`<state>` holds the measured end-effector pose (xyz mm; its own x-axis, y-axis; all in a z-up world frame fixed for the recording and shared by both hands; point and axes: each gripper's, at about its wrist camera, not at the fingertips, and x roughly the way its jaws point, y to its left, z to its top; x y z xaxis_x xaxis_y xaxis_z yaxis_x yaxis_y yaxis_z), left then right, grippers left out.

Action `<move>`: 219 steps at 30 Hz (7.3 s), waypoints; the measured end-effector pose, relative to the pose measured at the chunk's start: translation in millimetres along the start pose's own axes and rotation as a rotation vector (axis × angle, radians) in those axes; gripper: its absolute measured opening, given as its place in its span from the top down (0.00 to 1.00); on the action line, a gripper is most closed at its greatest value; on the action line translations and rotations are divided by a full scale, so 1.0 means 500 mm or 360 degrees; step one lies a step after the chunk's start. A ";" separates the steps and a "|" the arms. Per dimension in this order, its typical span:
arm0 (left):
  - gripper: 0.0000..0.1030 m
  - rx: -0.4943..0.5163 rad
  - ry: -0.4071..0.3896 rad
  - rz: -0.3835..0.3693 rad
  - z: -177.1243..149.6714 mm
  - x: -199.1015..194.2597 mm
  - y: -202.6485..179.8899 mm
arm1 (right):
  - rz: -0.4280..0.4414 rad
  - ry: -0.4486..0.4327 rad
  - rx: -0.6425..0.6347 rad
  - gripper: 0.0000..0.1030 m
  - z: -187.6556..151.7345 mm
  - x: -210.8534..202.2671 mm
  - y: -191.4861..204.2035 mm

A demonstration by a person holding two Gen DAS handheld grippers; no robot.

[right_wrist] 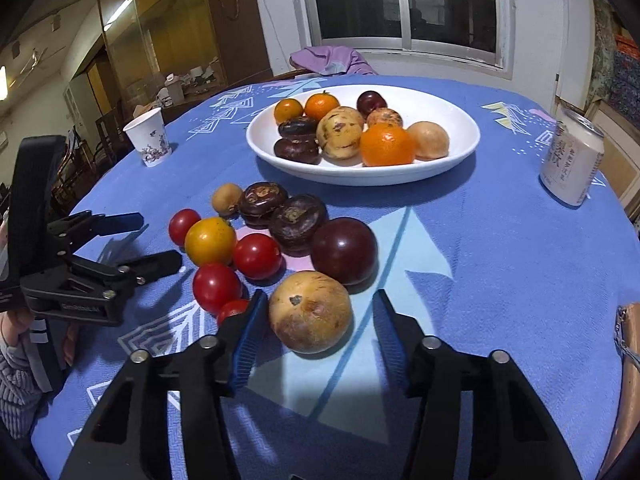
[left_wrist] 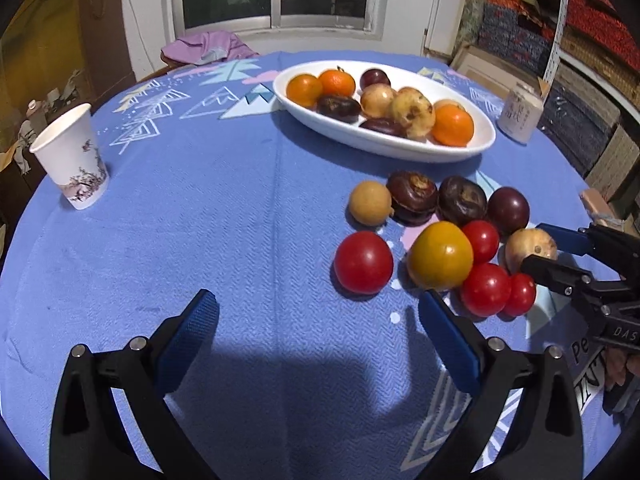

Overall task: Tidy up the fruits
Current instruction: 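Grasp a red tomato with the left tool while the right tool grasps a brown round fruit, then carry the tomato and brown fruit onto the plate and open both tools, then grasp a red tomato with the left tool while the right tool grasps another red tomato, then carry both red tomatoes over the white plate with both tools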

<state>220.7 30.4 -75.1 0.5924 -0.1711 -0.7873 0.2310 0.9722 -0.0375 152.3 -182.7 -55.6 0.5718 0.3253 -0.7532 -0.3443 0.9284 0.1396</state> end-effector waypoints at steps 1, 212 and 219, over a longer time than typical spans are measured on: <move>0.04 0.0004 0.0015 -0.0010 0.001 0.006 -0.001 | 0.0008 0.0005 -0.0004 0.56 0.000 0.002 0.004; 0.69 0.0214 -0.0034 -0.0086 -0.012 -0.014 -0.126 | -0.0015 0.0013 -0.0171 0.75 -0.002 0.006 0.081; 0.69 0.0238 -0.0176 -0.0100 -0.008 -0.058 -0.136 | 0.0025 -0.0123 -0.0150 0.76 0.008 -0.053 0.073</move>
<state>184.7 -29.9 -52.0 0.6526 -0.2554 -0.7133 0.3776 0.9259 0.0140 127.8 -156.7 -28.1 0.6201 0.3557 -0.6992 -0.4198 0.9034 0.0873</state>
